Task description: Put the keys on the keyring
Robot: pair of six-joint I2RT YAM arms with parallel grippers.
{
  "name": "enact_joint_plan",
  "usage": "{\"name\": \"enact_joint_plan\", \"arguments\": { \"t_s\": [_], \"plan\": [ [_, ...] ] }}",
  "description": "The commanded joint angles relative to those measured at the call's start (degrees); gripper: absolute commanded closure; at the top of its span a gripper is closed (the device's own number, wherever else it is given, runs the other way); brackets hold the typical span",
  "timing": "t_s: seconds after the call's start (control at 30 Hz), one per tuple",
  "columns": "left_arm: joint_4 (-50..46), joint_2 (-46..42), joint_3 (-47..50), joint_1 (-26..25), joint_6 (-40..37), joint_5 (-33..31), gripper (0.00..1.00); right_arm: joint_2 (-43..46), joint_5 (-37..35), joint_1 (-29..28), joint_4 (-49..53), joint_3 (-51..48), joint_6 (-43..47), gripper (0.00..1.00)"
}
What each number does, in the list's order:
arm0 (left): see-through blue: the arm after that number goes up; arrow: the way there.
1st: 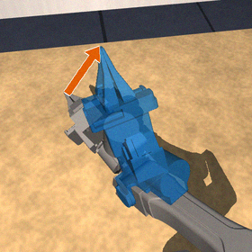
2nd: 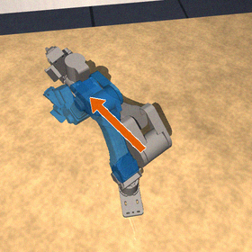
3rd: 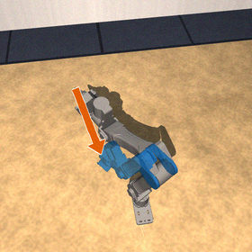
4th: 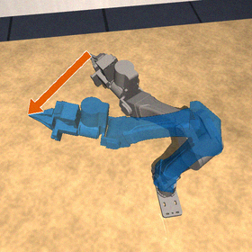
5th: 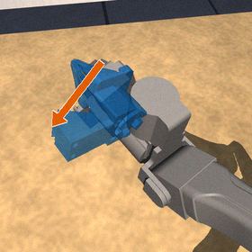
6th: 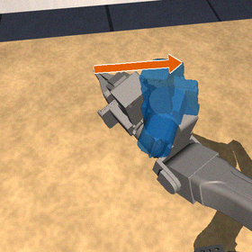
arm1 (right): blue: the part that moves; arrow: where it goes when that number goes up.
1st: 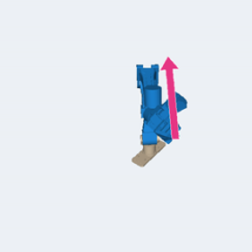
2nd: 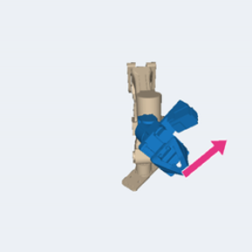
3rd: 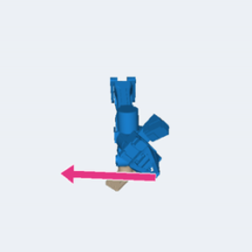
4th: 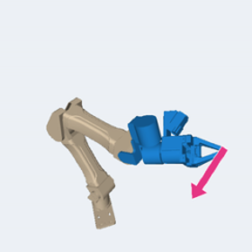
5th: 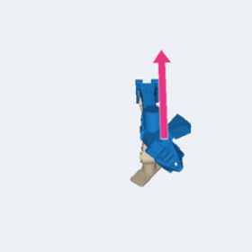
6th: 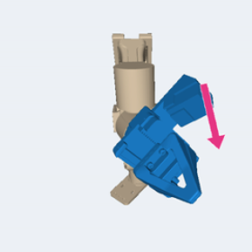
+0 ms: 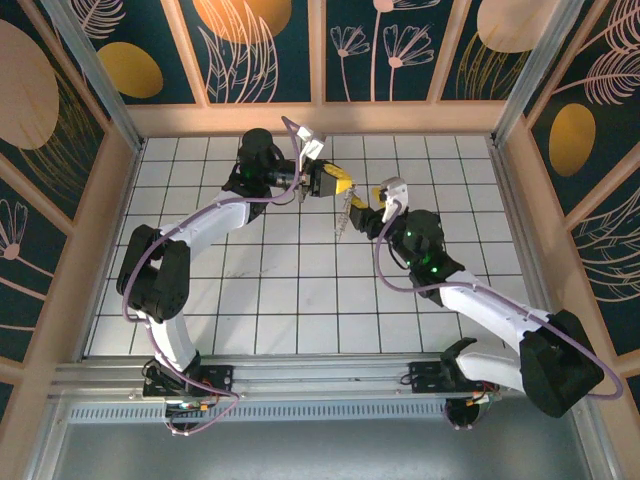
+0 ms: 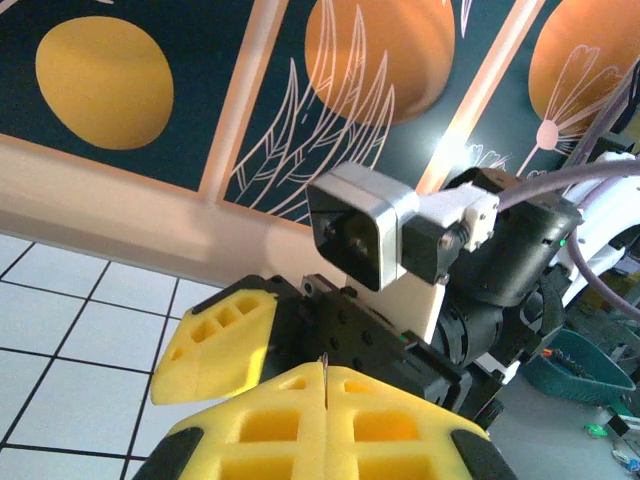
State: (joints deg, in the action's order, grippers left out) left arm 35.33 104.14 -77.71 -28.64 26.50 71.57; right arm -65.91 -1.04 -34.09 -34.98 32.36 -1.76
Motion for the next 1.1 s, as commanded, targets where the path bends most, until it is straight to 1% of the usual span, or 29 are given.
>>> {"name": "enact_joint_plan", "arguments": {
  "t_s": [0.0, 0.13, 0.3, 0.6, 0.73, 1.07],
  "plan": [
    [0.4, -2.0, -1.9, -0.4, -1.5, 1.1, 1.0, 1.0, -5.3, -1.5, -5.1, -2.6, 2.5, 0.4],
    [0.1, -2.0, -1.8, -0.4, -1.6, 1.2, 1.0, 1.2, -10.4, -2.8, -9.3, -4.9, 4.3, 0.39],
    [0.0, -2.0, -1.7, -0.4, -1.7, 1.2, 1.0, 1.4, -12.8, -3.0, -12.6, -5.8, 5.3, 0.39],
    [-0.1, -1.9, -1.7, -0.4, -1.9, 1.1, 1.0, 0.9, -10.3, -3.3, -12.5, -3.8, 6.4, 0.39],
    [-0.1, -1.9, -1.7, -0.4, -1.8, 1.1, 1.0, 0.9, -7.9, -3.6, -11.4, -3.2, 6.5, 0.39],
    [-0.1, -1.8, -1.7, -0.4, -2.0, 1.2, 1.0, 0.8, -7.4, -4.9, -10.6, -2.5, 7.6, 0.4]
  ]
}}
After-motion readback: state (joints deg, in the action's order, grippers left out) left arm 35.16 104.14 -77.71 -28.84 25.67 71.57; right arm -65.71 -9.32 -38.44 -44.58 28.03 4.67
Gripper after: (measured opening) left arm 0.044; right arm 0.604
